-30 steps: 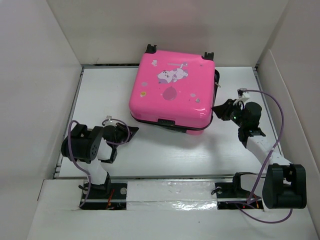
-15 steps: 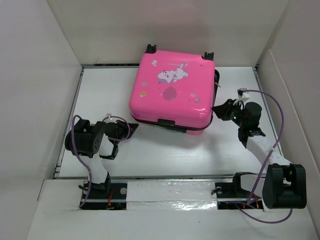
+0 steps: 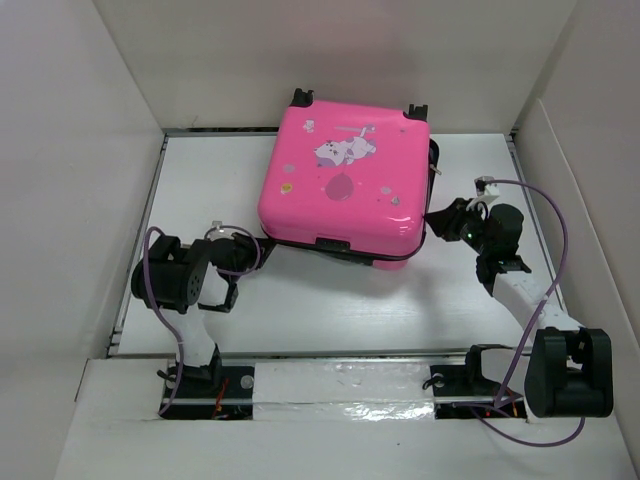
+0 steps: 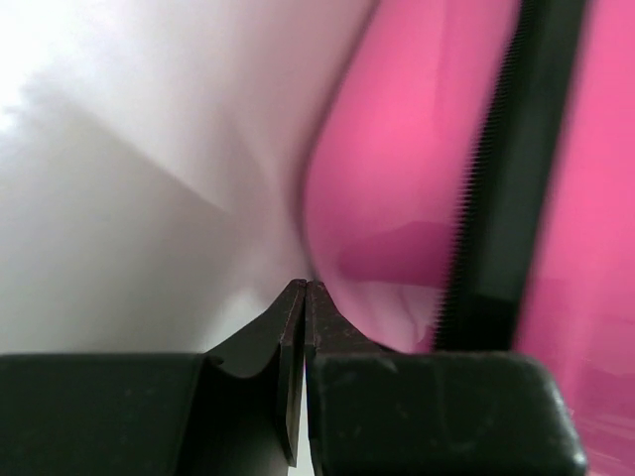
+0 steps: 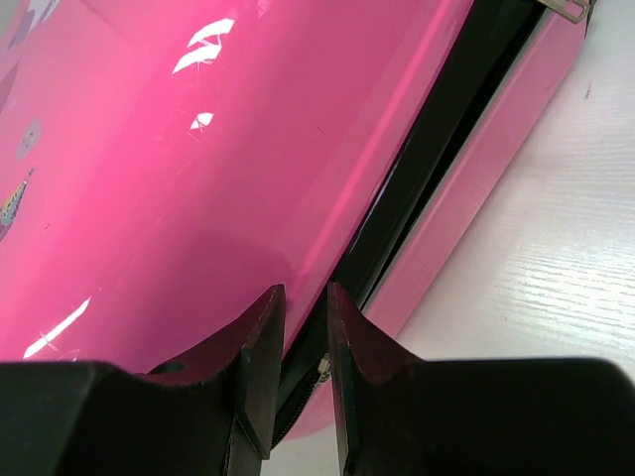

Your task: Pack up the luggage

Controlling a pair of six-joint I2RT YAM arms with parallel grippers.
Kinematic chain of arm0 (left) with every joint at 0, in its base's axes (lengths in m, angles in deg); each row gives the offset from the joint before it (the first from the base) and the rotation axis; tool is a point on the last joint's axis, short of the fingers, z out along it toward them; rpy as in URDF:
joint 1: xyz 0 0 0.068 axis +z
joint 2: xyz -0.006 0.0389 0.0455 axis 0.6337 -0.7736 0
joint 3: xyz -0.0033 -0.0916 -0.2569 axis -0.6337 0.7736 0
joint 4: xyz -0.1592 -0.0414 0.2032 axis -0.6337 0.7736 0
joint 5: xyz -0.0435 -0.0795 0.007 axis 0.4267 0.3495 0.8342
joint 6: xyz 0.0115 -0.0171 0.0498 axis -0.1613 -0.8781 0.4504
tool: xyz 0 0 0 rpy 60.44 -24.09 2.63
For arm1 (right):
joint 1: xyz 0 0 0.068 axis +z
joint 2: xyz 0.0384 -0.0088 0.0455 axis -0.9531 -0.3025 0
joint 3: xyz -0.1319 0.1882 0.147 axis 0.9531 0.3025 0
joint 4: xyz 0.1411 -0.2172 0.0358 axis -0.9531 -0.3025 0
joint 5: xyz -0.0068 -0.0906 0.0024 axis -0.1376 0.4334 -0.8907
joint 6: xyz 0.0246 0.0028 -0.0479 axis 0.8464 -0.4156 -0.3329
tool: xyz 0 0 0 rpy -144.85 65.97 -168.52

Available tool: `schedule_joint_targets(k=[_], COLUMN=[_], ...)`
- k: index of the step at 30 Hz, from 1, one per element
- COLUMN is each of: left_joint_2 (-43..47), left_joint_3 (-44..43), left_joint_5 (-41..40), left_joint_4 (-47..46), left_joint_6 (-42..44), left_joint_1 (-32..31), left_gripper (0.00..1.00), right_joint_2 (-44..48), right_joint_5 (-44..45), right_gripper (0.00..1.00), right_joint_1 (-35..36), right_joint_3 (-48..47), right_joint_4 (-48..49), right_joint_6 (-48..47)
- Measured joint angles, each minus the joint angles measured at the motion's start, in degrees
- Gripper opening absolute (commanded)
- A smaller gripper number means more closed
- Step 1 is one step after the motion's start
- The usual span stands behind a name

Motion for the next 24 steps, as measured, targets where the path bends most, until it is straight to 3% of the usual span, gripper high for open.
schedule_joint_targets(k=[6, 19, 24], left_joint_2=[4.68, 15.93, 19.78], left_joint_3=[-0.11, -0.13, -0.5], left_joint_5=[0.02, -0.81, -1.64], left_joint_4=[0.76, 5.53, 8.92], left_joint_6=[0.2, 2.64, 4.17], left_joint_1=[0.13, 0.81, 0.76], left_gripper=[0.0, 0.0, 0.0], right_joint_2=[0.0, 2.01, 2.29], right_joint_5=[-0.04, 0.96, 1.33], right_gripper=[0.31, 0.68, 0.78], right_joint_1=[0.0, -0.48, -0.5], right_joint_3=[0.0, 1.53, 2.08], right_joint_4=[0.0, -0.04, -0.15], right_joint_6=[-0.26, -0.9, -0.63])
